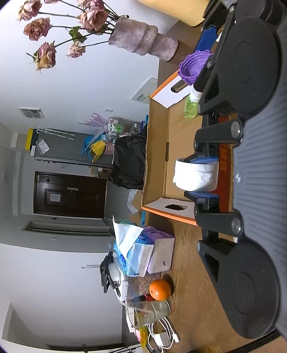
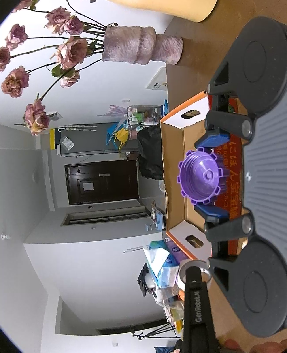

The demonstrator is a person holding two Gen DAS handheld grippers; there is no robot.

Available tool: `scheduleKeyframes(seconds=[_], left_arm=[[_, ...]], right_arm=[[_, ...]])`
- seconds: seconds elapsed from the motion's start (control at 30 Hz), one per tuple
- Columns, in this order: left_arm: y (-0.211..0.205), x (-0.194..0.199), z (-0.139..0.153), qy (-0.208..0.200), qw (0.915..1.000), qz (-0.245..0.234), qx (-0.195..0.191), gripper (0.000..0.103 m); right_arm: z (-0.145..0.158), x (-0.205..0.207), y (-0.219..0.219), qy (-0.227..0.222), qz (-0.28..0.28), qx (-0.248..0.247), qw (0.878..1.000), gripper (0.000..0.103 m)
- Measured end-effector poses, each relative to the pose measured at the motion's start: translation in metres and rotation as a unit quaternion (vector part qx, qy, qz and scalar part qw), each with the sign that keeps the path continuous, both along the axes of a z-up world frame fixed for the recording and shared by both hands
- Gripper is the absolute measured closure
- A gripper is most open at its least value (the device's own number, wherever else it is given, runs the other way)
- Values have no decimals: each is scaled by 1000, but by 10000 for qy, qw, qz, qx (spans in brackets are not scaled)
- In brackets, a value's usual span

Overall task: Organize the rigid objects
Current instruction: 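Carry the purple cap and white roll over the cardboard box with both tools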

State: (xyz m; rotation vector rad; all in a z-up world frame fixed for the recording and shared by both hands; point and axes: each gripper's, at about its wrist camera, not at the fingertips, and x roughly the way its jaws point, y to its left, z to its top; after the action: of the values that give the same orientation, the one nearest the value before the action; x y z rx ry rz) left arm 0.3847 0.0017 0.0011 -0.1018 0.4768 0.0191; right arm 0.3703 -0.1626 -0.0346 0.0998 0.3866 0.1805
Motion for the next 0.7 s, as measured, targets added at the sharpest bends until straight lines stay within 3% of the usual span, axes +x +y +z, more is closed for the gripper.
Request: scheduleKeyframes(seconds=[0.7], left_arm=[[-9, 89, -15, 178, 9998, 96, 32, 78]], right_arm=[[-15, 91, 1, 261, -139, 150, 9995, 50]])
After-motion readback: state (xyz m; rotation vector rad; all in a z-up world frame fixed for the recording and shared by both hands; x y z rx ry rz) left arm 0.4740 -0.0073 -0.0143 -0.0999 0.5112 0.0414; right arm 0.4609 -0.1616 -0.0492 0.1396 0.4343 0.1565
